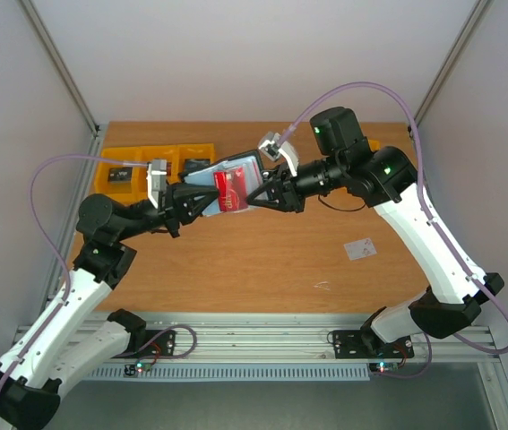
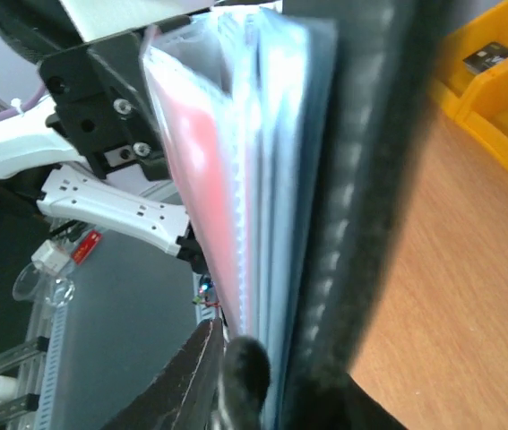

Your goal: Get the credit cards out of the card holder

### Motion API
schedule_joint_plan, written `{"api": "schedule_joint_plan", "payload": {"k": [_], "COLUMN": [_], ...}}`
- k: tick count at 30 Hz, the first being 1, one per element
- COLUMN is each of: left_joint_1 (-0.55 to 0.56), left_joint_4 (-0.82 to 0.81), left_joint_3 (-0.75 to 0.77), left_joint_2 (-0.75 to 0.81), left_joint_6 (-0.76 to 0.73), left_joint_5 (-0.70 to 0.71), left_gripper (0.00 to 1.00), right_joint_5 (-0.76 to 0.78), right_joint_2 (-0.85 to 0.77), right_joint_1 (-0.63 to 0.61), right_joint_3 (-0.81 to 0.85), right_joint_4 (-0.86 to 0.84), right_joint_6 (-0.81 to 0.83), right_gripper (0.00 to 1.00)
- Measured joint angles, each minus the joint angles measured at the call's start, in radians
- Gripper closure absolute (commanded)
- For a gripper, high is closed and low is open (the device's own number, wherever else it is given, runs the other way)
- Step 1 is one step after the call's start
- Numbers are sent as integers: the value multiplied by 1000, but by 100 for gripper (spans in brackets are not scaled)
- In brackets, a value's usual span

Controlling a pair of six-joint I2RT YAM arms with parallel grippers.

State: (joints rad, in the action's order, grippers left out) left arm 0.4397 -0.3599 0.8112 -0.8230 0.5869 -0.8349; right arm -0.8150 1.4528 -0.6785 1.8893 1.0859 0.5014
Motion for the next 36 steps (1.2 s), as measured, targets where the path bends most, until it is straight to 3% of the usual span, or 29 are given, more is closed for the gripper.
{"api": "schedule_joint_plan", "payload": {"k": [3,9,17,27,31,36], "left_joint_1": [-15,-20,-26,-47,-47,-47], "left_joint_4": [-8,-11,15,101,121,124], "left_joint_3": [0,-4,-19,-64,-64,-63], "left_joint_2": [8,17,32,71,84,87], "left_joint_6": [0,0,-21,-99,-128,-151], "left_joint_5": [1,10,45,163,185,184], "left_gripper": [100,100,100,100,100,100], "right_joint_5": [0,-1,63,146,169,124], "right_joint_2": [0,-3,-13,-85,-65,35], "right_joint_1": [27,33,42,168,182,148], "right_joint_3": [-1,-5,-23,-167,-258,-494], "right_joint_4": [6,6,5,4,-16,-154], "right_joint_6": [-11,-16,-33,-101,-161,-259], "right_gripper": [75,98,99,99,99,99]}}
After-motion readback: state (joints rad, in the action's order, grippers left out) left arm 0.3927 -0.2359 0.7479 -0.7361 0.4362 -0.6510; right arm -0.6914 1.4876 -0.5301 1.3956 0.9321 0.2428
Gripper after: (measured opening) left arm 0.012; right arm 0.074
